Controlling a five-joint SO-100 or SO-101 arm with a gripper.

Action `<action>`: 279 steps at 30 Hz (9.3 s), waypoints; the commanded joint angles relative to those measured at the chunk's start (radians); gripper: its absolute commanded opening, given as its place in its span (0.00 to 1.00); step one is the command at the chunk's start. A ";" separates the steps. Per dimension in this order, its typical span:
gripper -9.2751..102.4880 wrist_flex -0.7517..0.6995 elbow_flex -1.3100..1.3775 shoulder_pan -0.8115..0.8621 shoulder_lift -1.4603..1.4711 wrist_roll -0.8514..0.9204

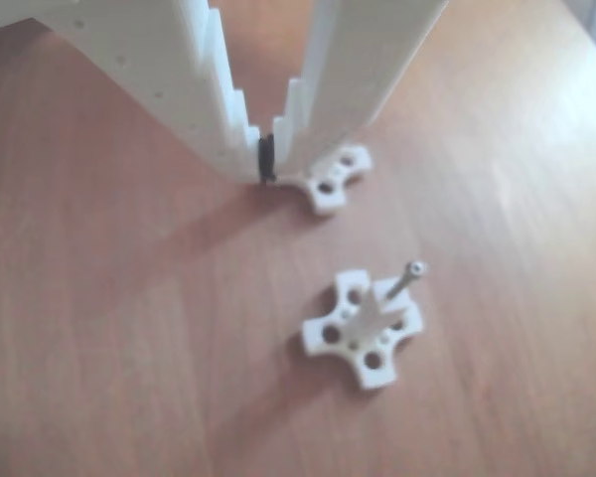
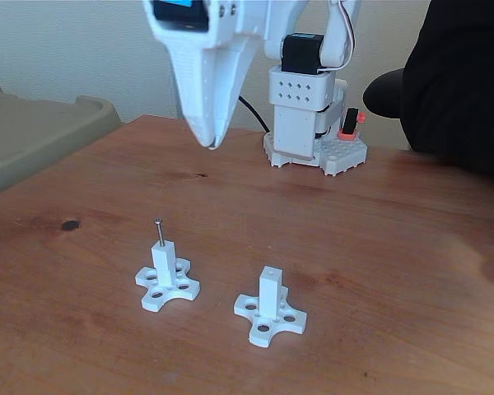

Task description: Grab the screw and set it in the hole.

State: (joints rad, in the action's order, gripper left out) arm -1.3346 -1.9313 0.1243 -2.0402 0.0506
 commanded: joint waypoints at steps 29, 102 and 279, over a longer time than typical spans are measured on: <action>0.12 -0.058 0.425 0.037 0.331 -0.008; 0.17 0.009 0.476 0.020 0.560 -0.008; 0.04 0.077 0.318 -0.295 0.443 -0.095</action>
State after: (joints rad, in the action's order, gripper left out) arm -1.2686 -1.6230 -0.1565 -1.5877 -0.0414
